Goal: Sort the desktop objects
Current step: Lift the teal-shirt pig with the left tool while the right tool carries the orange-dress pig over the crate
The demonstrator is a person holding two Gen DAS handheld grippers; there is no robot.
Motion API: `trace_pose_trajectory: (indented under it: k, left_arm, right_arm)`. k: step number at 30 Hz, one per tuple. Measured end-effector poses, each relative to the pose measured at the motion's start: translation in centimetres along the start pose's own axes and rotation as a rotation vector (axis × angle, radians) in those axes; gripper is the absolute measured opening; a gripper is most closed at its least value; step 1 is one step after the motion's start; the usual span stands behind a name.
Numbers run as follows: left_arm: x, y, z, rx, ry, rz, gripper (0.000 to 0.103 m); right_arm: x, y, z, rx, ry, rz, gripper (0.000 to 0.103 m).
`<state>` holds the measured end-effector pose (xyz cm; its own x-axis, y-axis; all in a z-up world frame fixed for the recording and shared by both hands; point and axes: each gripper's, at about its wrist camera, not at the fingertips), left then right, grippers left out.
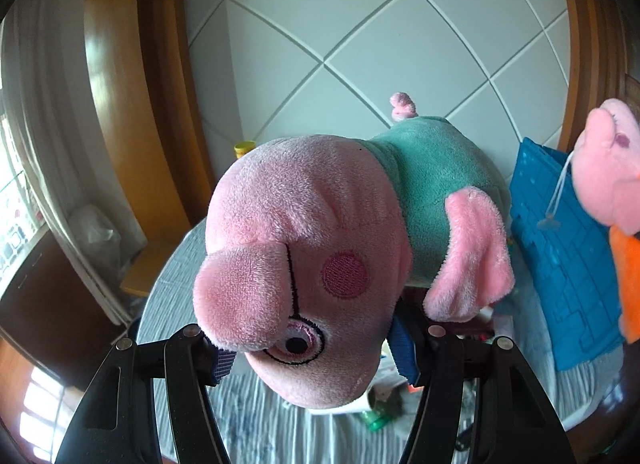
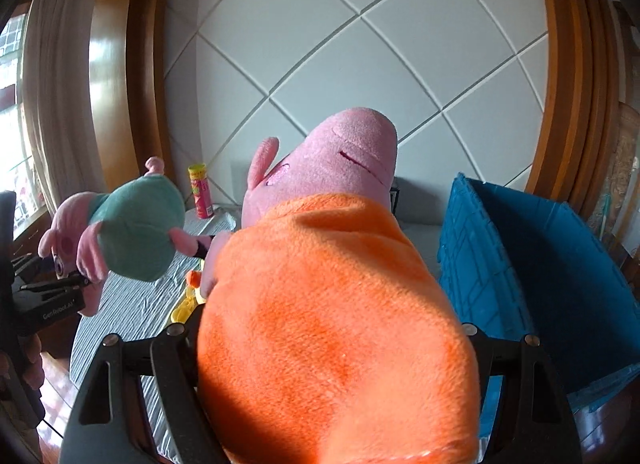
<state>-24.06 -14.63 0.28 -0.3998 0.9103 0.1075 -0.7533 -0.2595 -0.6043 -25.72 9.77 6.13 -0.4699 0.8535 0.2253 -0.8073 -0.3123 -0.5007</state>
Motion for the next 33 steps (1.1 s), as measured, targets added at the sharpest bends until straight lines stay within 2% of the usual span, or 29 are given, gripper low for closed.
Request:
trace_pose_trajectory:
  k: [6, 14, 18, 24, 30, 33]
  left_arm:
    - [1.3, -0.8, 0.8, 0.031, 0.01, -0.026, 0.062]
    - [8.4, -1.5, 1.1, 0.04, 0.062, -0.103, 0.062]
    - [15.1, -2.7, 0.7, 0.058, 0.091, -0.136, 0.062]
    - [27.6, -5.4, -0.2, 0.101, 0.08, -0.181, 0.062]
    - [39.6, -7.1, -1.7, 0.057, 0.069, -0.2, 0.062]
    - [44.1, -7.4, -2.8, 0.024, 0.107, -0.187, 0.062]
  right_arm:
    - [3.4, -2.3, 1.6, 0.035, 0.012, -0.073, 0.08]
    - [9.0, -5.3, 1.4, 0.045, 0.067, -0.161, 0.08]
    - [13.2, -6.8, 0.5, 0.06, 0.07, -0.209, 0.08]
    - [22.5, -9.0, -2.0, 0.073, 0.033, -0.251, 0.08]
    - [33.5, -11.1, -4.9, 0.049, -0.017, -0.29, 0.08]
    - [38.2, -11.6, -5.7, 0.032, -0.027, -0.301, 0.08]
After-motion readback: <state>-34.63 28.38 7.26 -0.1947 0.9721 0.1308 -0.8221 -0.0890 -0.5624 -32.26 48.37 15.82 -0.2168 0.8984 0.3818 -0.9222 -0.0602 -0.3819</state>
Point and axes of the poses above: each gripper's, at about its wrist camera, not at the fingertips, and y roughly the way its jaws point, x to its right, z to its top, and after that the axes turned 9 degrees about -y, right-handed
